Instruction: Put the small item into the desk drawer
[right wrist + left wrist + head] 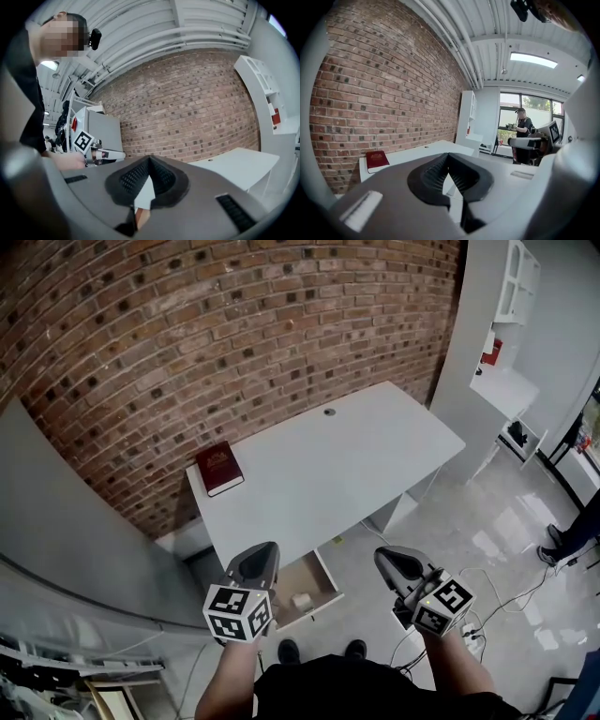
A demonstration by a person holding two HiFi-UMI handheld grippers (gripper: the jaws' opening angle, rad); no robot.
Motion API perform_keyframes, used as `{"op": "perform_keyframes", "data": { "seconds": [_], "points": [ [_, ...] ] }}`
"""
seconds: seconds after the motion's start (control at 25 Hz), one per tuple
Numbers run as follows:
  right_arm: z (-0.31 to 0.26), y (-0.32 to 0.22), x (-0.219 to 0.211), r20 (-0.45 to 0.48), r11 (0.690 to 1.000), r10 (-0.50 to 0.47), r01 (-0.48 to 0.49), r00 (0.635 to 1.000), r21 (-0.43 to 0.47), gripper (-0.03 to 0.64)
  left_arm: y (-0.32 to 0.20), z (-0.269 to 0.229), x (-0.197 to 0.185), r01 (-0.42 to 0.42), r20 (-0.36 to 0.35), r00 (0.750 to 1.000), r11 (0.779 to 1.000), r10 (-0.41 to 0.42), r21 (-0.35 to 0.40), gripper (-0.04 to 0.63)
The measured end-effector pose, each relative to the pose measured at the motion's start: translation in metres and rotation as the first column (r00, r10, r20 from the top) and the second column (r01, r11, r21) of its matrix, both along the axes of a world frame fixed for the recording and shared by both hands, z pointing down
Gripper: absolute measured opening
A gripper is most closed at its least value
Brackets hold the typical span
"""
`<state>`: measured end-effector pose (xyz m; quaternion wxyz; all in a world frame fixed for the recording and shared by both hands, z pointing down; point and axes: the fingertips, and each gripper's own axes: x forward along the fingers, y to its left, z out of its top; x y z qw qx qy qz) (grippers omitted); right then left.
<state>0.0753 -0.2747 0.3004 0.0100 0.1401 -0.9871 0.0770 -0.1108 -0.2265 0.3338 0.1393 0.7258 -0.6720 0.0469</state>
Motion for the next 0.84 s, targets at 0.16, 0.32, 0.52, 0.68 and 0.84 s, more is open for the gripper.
{"op": "perform_keyframes", "data": {
  "seconds": [0.16, 0.32, 0.52, 0.68, 0.84],
  "points": [
    [-0.015, 0.007, -0.009, 0.029, 0.999, 0.009, -0.011, 1.000, 0.039, 0.012, 0.006, -0.009, -0.008, -0.005, 0.056, 0.998, 1.000, 0.004, 0.024, 0.012],
    [-0.015, 0.012, -0.013, 0.028, 0.999, 0.017, -0.018, 0.999, 0.040, 0.012, 0.007, -0.014, -0.014, -0.005, 0.071, 0.998, 0.999, 0.002, 0.044, 0.011],
    [-0.014, 0.013, -0.012, 0.035, 0.999, 0.031, -0.032, 0.999, 0.030, 0.012, 0.010, -0.019, -0.010, -0.027, 0.086, 0.996, 0.998, 0.022, 0.056, 0.011],
    [-0.013, 0.015, -0.013, 0.040, 0.999, 0.029, -0.030, 0.999, 0.031, 0.012, 0.011, -0.018, -0.009, -0.034, 0.089, 0.996, 0.998, 0.029, 0.051, 0.011],
    [-0.010, 0.017, -0.014, 0.037, 0.999, 0.029, -0.030, 0.999, 0.018, 0.012, 0.013, -0.015, -0.010, -0.036, 0.091, 0.995, 0.998, 0.032, 0.045, 0.011]
  ]
}}
